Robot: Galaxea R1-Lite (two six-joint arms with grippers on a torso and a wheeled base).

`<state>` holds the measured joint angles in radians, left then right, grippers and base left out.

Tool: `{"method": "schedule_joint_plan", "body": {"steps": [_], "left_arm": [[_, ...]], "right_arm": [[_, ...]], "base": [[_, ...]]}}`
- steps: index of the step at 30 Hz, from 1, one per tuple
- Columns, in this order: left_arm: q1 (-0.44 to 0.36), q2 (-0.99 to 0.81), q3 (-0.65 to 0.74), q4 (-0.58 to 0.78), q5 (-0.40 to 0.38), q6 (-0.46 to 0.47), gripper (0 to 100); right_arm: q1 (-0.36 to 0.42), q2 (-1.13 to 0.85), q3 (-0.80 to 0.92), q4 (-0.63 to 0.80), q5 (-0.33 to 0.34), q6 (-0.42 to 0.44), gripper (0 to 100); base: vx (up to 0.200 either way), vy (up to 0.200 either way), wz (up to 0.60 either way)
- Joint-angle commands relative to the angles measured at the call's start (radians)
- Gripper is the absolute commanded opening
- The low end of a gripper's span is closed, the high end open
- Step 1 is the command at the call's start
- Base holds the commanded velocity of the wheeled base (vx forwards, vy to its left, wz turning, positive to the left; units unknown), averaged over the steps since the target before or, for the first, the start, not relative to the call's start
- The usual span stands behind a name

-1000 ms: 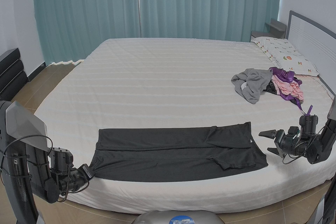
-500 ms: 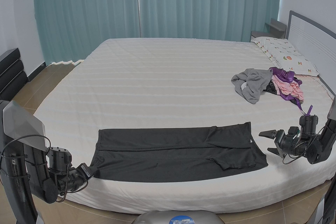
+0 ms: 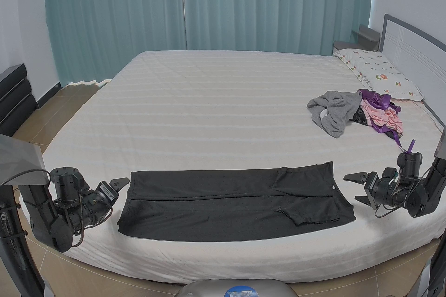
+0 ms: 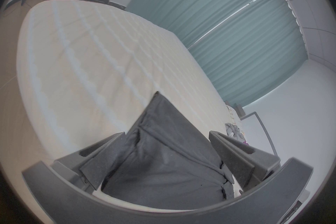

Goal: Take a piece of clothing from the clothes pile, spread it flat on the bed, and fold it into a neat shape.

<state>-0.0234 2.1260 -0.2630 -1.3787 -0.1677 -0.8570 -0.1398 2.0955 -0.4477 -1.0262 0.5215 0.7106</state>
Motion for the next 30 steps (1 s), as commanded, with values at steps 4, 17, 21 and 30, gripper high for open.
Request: {"method": "schedule_joint_plan", "body": {"steps": [4, 17, 21, 30], "left_arm": [[-0.066, 0.115, -0.170, 0.078, -0.019, 0.027, 100], [-0.047, 0.140, -0.142, 0.073, -0.006, 0.092, 100], [-0.049, 0.146, -0.140, 0.072, -0.006, 0.095, 100], [-0.032, 0.177, -0.154, 0.070, -0.001, 0.095, 0]], "right_arm": [[0.000, 0.003, 0.000, 0.000, 0.000, 0.000, 100], [0.000, 0.014, -0.003, 0.000, 0.000, -0.002, 100], [0.000, 0.015, -0.005, 0.000, 0.000, -0.002, 100], [0.000, 0.015, -0.005, 0.000, 0.000, -0.002, 100]], "base": [[0.000, 0.000, 0.00], [0.000, 0.000, 0.00], [0.000, 0.000, 0.00], [0.000, 0.000, 0.00]]}}
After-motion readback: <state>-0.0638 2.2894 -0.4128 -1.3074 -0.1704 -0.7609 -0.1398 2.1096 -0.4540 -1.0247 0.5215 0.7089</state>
